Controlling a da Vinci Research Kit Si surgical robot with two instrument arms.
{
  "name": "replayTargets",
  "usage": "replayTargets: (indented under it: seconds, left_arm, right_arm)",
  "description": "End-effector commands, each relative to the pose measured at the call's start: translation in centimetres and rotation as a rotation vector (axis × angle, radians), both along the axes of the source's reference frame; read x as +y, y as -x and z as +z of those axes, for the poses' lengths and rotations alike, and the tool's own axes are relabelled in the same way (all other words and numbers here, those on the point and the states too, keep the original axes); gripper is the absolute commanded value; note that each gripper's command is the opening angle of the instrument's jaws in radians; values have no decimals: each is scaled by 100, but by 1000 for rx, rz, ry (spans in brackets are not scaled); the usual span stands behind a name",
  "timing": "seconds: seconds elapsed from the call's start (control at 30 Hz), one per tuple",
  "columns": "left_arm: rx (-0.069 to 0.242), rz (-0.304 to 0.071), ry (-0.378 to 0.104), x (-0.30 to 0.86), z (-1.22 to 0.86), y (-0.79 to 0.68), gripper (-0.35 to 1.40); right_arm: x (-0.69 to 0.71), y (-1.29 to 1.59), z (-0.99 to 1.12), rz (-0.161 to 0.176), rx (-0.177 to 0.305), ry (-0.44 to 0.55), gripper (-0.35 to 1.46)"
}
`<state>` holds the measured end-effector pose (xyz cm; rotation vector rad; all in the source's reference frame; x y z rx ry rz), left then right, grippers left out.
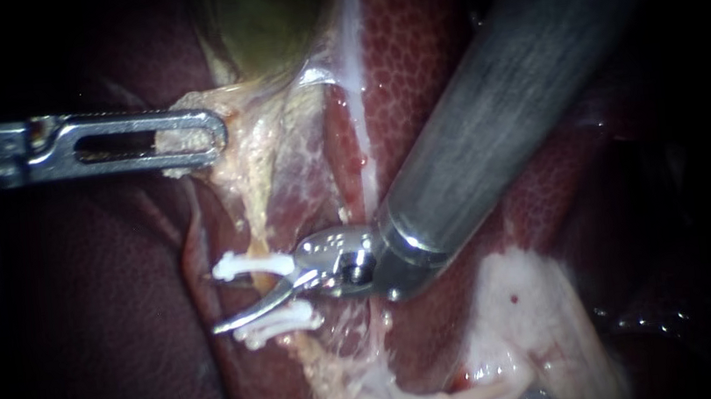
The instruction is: Go to the cutting position left tube
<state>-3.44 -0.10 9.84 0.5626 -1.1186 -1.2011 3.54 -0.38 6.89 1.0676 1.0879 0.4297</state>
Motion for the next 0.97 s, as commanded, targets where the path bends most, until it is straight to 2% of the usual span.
replayTargets:
  seconds: [0.03, 0.4, 0.97]
  left_arm:
    - [1, 0, 0, 0, 0, 0, -35]
    - [0, 0, 0, 0, -1, -1, -35]
    - [1, 0, 0, 0, -1, -1, -35]
  right_arm:
    - [2, -1, 1, 9, -2, 4, -35]
    - [3, 1, 21, 12, 8, 5, -35]
    - [4, 4, 12, 7, 12, 1, -35]
